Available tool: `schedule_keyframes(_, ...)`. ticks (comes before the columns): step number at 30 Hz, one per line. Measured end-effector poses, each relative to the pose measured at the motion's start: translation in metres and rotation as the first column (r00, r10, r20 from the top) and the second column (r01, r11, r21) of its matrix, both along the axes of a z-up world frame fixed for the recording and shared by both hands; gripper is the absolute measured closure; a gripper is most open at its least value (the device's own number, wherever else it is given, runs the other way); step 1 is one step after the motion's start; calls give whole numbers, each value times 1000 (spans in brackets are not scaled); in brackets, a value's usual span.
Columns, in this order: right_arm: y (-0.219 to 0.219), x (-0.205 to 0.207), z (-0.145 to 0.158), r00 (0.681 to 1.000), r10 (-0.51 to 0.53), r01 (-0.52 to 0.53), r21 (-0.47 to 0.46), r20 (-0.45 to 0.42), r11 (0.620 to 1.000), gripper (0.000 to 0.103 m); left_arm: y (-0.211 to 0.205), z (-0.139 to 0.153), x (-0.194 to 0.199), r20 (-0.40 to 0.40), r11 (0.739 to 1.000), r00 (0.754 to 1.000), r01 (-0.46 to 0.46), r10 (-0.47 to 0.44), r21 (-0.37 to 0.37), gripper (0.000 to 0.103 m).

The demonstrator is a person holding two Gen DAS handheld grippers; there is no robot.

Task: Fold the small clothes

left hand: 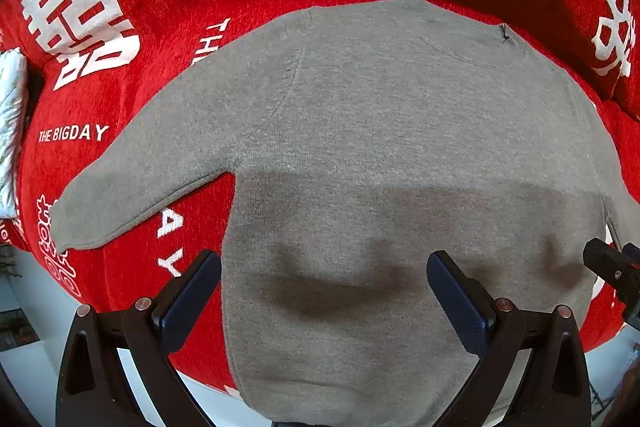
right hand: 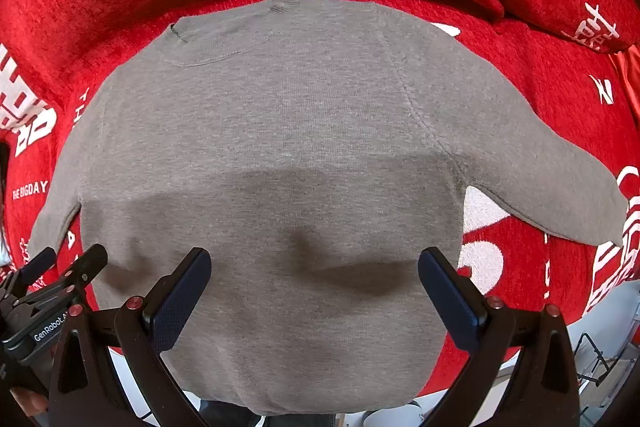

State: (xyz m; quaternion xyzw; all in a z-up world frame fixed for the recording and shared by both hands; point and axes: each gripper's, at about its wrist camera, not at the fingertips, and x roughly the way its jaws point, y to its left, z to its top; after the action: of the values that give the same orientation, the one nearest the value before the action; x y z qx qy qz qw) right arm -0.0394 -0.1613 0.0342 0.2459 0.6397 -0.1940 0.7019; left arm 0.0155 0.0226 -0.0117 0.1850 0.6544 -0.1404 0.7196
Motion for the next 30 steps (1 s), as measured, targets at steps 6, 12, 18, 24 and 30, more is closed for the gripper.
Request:
schedule_keyframes(6, 0, 1, 1, 1000, 3, -3, -3, -6, 1000, 0, 0, 1, 1, 0, 1000, 1000, 2, -2, 2, 0)
schedule_keyframes(12, 0, 1, 0, 1000, 5, -5, -4, -7, 1000, 0, 1, 0, 3, -4, 1000, 1000, -7, 7, -1, 0)
schedule_keyframes(18, 1, 1, 0, 1000, 6, -6, -7, -9, 1000, 0, 1, 0, 3, -5, 1000, 1000, -7, 7, -1, 0)
schedule_keyframes(24, 1, 1, 1, 1000, 8, -8, -9, -10, 1000, 0, 6, -2, 3, -5, 1000, 1000, -10, 10, -3, 0)
schedule_keyframes(30, 4, 2, 1, 1000, 13, -13, -15, -14, 1000, 0, 9, -3, 3, -4, 1000, 1000, -12, 12, -5, 0)
